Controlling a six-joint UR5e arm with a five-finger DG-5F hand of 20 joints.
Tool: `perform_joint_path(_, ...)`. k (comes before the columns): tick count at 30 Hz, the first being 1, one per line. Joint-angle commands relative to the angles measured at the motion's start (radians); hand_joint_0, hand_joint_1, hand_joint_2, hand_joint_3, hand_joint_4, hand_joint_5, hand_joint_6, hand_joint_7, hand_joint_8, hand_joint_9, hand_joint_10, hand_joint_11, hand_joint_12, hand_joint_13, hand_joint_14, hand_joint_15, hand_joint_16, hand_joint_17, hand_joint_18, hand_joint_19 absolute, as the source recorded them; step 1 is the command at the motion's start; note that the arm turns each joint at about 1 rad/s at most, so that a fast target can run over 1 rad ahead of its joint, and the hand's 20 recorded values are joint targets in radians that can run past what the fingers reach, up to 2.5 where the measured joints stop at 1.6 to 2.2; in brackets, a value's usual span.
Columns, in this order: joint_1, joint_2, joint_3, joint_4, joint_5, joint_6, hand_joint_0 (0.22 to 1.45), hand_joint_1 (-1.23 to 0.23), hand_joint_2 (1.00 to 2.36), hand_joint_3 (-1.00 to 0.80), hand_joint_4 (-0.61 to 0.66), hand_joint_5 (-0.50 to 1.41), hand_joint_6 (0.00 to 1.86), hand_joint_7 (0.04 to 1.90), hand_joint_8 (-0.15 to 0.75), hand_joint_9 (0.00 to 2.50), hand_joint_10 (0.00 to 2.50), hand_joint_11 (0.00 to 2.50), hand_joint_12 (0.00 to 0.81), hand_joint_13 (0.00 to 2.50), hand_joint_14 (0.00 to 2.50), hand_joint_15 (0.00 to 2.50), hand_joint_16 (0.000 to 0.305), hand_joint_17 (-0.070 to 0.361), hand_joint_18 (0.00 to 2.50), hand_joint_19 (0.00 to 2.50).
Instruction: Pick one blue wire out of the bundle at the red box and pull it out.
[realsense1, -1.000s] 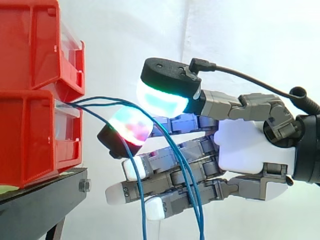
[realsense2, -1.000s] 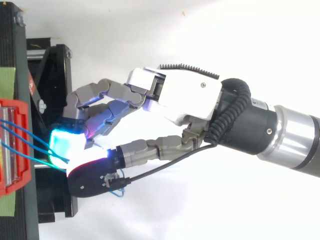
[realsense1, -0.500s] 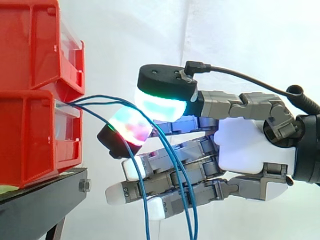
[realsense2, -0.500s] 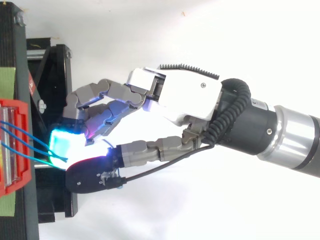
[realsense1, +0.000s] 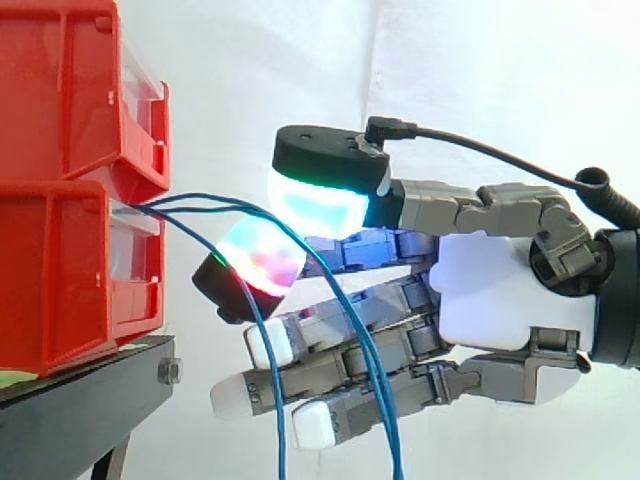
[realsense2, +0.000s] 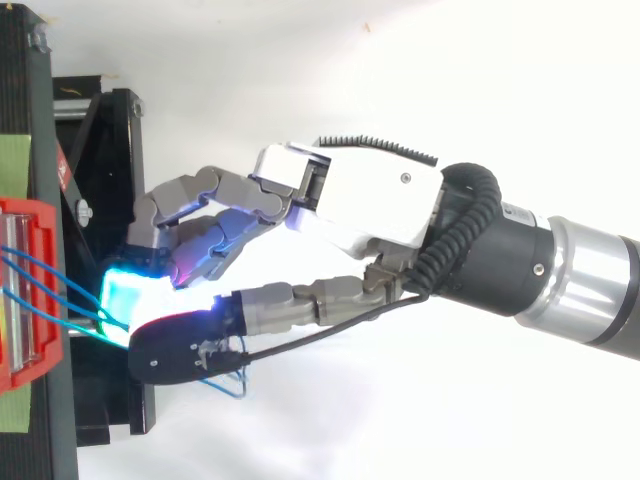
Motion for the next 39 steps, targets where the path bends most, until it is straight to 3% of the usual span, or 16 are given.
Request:
perform_joint_path(1, 0.002, 0.001, 0.001, -0.012, 0.0, 0.024, 0.53, -0.53, 1.01, -0.28, 0.23, -0.18, 0.9, 1.01, 0.401, 0.79, 0.01, 0.57, 0.478, 0.6, 0.01, 0.27, 0.064, 0.145, 0.74, 0.47)
perform_joint_path(6, 0.003, 0.0, 0.002, -0.025, 0.0, 0.058, 0.5, -0.56, 1.01, -0.37, 0.24, -0.18, 0.89, 1.04, 0.415, 0.8, 0.01, 0.57, 0.49, 0.61, 0.01, 0.27, 0.066, 0.149, 0.76, 0.46)
perform_joint_path(11, 0.005, 0.0, 0.002, -0.028, 0.0, 0.062, 0.48, -0.7, 1.0, -0.46, 0.26, -0.18, 0.89, 1.07, 0.416, 0.79, 0.01, 0.58, 0.497, 0.62, 0.01, 0.27, 0.068, 0.153, 0.78, 0.44)
perform_joint_path(17, 0.005, 0.0, 0.002, -0.028, 0.0, 0.061, 0.56, -0.85, 1.01, -0.41, 0.26, -0.18, 0.9, 1.1, 0.385, 0.77, 0.01, 0.59, 0.472, 0.6, 0.01, 0.26, 0.061, 0.138, 0.75, 0.43)
perform_joint_path(24, 0.005, 0.0, 0.004, -0.028, 0.0, 0.061, 0.59, -0.84, 1.02, -0.23, 0.22, -0.19, 0.91, 1.13, 0.377, 0.77, 0.01, 0.6, 0.464, 0.61, 0.01, 0.25, 0.06, 0.135, 0.74, 0.43)
perform_joint_path(30, 0.005, 0.0, 0.005, -0.028, 0.0, 0.061, 0.58, -0.78, 1.02, -0.12, 0.23, -0.19, 0.92, 1.04, 0.39, 0.77, 0.01, 0.59, 0.484, 0.62, 0.01, 0.26, 0.065, 0.145, 0.77, 0.43)
perform_joint_path(39, 0.005, 0.0, 0.004, -0.028, 0.0, 0.061, 0.56, -0.64, 1.0, -0.11, 0.27, -0.18, 0.91, 0.98, 0.445, 0.81, 0.01, 0.57, 0.536, 0.64, 0.01, 0.26, 0.077, 0.172, 0.84, 0.42)
